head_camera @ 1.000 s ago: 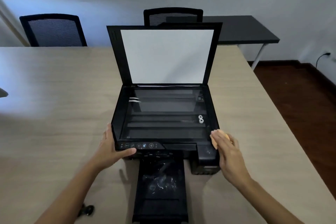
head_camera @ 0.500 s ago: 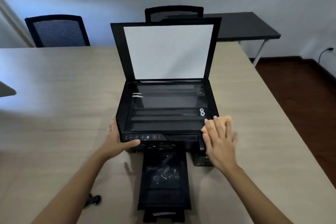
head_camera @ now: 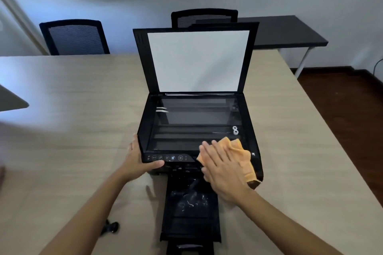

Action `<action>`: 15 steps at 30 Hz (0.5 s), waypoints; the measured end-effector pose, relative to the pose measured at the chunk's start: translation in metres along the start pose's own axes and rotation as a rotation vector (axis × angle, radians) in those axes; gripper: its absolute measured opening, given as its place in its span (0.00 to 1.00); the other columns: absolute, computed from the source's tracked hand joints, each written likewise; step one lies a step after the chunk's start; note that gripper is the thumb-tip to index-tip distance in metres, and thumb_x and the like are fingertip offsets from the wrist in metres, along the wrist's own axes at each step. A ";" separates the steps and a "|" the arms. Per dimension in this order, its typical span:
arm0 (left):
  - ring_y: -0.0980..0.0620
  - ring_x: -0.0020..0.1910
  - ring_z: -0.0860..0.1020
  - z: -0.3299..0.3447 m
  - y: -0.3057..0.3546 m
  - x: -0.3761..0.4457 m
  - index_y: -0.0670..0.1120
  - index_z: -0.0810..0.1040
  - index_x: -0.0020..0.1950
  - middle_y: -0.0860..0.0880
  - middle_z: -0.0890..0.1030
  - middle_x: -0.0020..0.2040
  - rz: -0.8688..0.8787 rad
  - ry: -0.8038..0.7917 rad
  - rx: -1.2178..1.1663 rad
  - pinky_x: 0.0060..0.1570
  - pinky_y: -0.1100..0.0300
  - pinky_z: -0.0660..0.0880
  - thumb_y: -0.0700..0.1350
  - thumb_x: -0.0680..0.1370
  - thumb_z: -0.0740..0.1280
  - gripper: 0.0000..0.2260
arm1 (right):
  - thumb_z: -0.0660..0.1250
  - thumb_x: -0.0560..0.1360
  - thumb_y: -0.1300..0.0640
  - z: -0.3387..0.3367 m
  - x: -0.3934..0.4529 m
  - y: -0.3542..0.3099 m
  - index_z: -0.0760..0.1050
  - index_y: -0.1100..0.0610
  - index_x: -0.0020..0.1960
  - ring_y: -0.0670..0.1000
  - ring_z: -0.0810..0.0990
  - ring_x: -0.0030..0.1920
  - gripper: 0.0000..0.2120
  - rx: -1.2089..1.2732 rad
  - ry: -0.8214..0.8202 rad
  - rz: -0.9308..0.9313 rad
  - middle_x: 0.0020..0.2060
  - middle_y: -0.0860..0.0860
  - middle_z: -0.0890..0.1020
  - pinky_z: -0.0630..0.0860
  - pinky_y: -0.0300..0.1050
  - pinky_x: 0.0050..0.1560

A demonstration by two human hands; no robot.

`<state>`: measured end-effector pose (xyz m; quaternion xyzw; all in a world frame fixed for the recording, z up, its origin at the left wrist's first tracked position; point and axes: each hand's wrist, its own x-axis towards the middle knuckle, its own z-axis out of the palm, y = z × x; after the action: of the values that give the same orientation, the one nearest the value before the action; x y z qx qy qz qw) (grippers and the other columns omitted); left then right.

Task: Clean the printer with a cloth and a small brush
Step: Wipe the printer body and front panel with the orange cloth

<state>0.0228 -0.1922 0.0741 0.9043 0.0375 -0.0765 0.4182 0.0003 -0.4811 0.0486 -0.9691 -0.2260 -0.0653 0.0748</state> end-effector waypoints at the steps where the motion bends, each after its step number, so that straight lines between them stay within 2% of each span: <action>1: 0.51 0.71 0.59 0.000 0.000 0.000 0.50 0.51 0.77 0.50 0.63 0.70 0.005 0.003 0.000 0.71 0.51 0.62 0.65 0.57 0.75 0.56 | 0.50 0.80 0.47 0.002 0.007 -0.014 0.56 0.56 0.76 0.55 0.57 0.76 0.26 0.022 -0.011 -0.038 0.75 0.51 0.63 0.61 0.56 0.72; 3: 0.53 0.70 0.60 0.001 0.000 0.000 0.51 0.52 0.76 0.51 0.64 0.68 0.009 0.014 -0.003 0.70 0.53 0.62 0.65 0.57 0.74 0.55 | 0.50 0.80 0.48 0.003 0.020 -0.028 0.54 0.57 0.76 0.55 0.57 0.76 0.27 0.038 -0.053 -0.110 0.76 0.52 0.61 0.61 0.56 0.73; 6: 0.52 0.71 0.59 0.001 -0.002 0.001 0.52 0.52 0.77 0.51 0.64 0.69 0.016 0.004 -0.013 0.71 0.51 0.62 0.64 0.57 0.75 0.54 | 0.51 0.79 0.53 0.002 0.016 0.003 0.54 0.53 0.76 0.57 0.55 0.76 0.25 -0.025 -0.104 -0.272 0.76 0.50 0.59 0.57 0.58 0.73; 9: 0.52 0.69 0.60 0.000 -0.001 0.001 0.52 0.52 0.77 0.53 0.64 0.69 0.033 -0.005 -0.016 0.70 0.51 0.63 0.64 0.58 0.75 0.54 | 0.50 0.81 0.48 -0.010 -0.010 0.046 0.54 0.42 0.75 0.62 0.55 0.75 0.23 -0.087 -0.095 -0.176 0.76 0.46 0.59 0.52 0.64 0.70; 11: 0.53 0.68 0.60 0.001 0.000 0.002 0.53 0.53 0.76 0.53 0.65 0.67 0.024 0.003 -0.028 0.70 0.51 0.63 0.64 0.58 0.75 0.53 | 0.47 0.80 0.45 -0.018 -0.009 0.046 0.54 0.37 0.73 0.65 0.54 0.75 0.21 -0.094 -0.127 -0.095 0.76 0.46 0.60 0.55 0.70 0.68; 13: 0.52 0.68 0.61 0.000 -0.002 0.001 0.53 0.53 0.75 0.52 0.66 0.67 0.003 0.006 -0.030 0.70 0.49 0.64 0.64 0.58 0.75 0.53 | 0.47 0.80 0.44 -0.019 0.007 0.024 0.56 0.36 0.73 0.66 0.55 0.74 0.21 -0.059 -0.197 -0.121 0.76 0.47 0.60 0.57 0.71 0.67; 15: 0.51 0.68 0.60 -0.002 -0.004 0.001 0.53 0.53 0.76 0.51 0.65 0.67 -0.004 0.005 -0.026 0.70 0.49 0.63 0.64 0.57 0.75 0.53 | 0.48 0.80 0.45 -0.015 0.022 0.008 0.56 0.38 0.73 0.66 0.55 0.74 0.21 -0.036 -0.192 -0.165 0.76 0.48 0.60 0.57 0.71 0.68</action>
<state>0.0236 -0.1883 0.0718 0.8989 0.0414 -0.0746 0.4298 0.0219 -0.4813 0.0654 -0.9501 -0.3100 0.0177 0.0295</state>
